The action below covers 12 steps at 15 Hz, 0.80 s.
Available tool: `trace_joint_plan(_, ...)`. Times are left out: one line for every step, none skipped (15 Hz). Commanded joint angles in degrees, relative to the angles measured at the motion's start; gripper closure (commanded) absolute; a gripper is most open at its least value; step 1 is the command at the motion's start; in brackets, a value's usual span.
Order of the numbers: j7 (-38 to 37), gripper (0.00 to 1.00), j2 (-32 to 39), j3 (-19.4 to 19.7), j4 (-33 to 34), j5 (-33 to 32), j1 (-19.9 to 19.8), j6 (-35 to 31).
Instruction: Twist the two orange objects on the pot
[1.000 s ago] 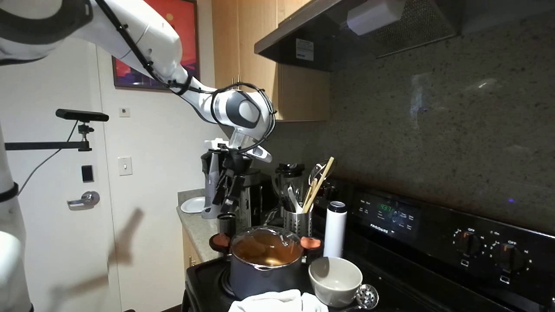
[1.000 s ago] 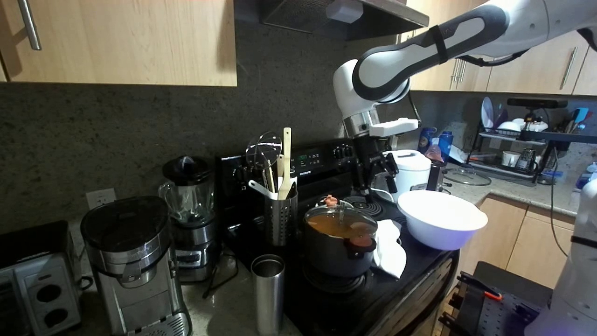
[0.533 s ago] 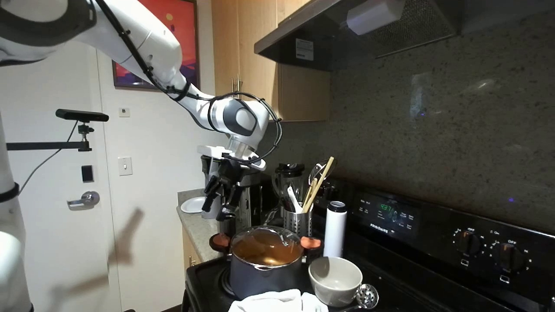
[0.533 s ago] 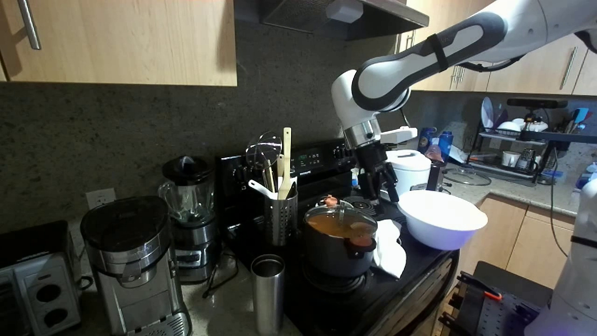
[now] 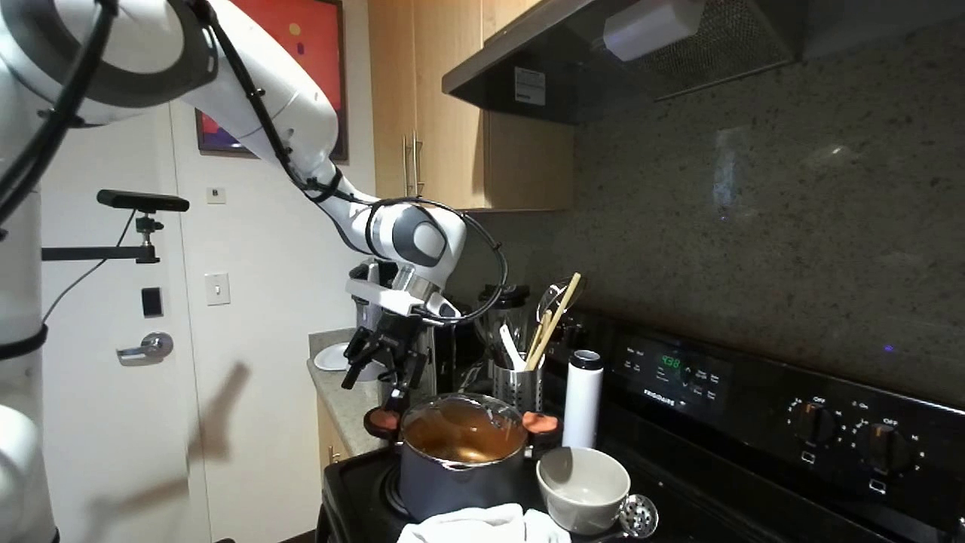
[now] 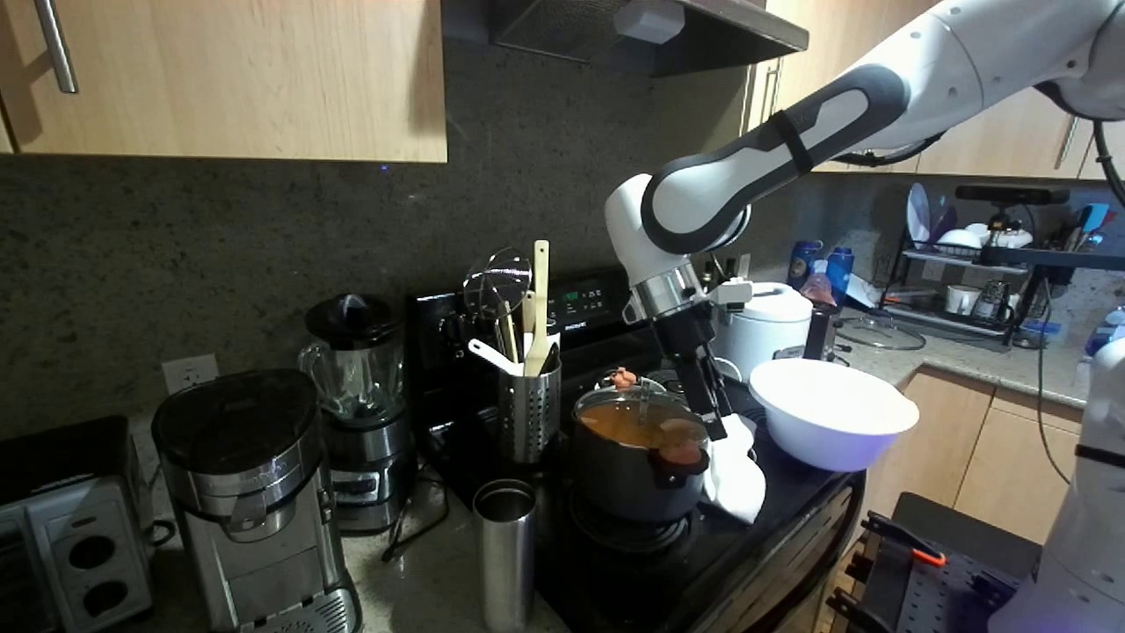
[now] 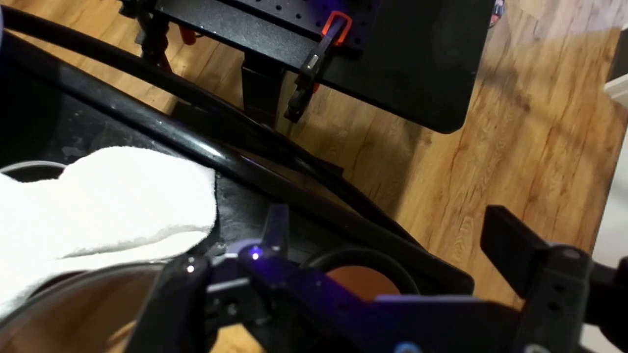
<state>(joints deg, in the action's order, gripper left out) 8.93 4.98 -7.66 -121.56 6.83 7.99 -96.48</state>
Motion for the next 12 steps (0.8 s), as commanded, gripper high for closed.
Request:
trace_joint_plan(3.4, 0.00, 2.2, -0.5, 1.2, -1.2, 0.0, -0.6)
trace_joint_plan(3.0, 0.00, 2.3, -0.5, 1.4, -1.4, 0.1, -0.3)
trace_joint_plan(0.7, 0.00, 2.1, -0.4, 1.5, -1.7, 0.2, -0.1)
trace_joint_plan(-2.6, 0.00, 1.9, -0.3, 1.7, -1.3, 0.3, 0.1)
trace_joint_plan(-7.4, 0.00, 1.3, 0.0, 1.5, -0.3, 0.2, -0.6)
trace_joint_plan(-10.1, 0.00, 1.0, 0.2, 1.7, 0.7, 0.1, -0.3)
trace_joint_plan(-13.0, 0.00, 0.4, 0.3, 1.3, 1.2, 0.0, -0.7)
trace_joint_plan(-16.1, 0.00, 0.0, 0.4, 1.1, 1.3, 0.1, -1.2)
trace_joint_plan(-18.9, 0.00, -0.4, 0.5, 0.8, 1.6, 0.0, -1.3)
trace_joint_plan(-21.9, 0.00, -0.7, 0.6, 0.3, 1.8, 0.1, -1.8)
trace_joint_plan(-24.8, 0.00, -1.3, 0.6, -0.5, 1.9, 0.2, -2.5)
trace_joint_plan(-27.9, 0.00, -1.7, 0.5, -1.1, 2.1, 0.3, -3.3)
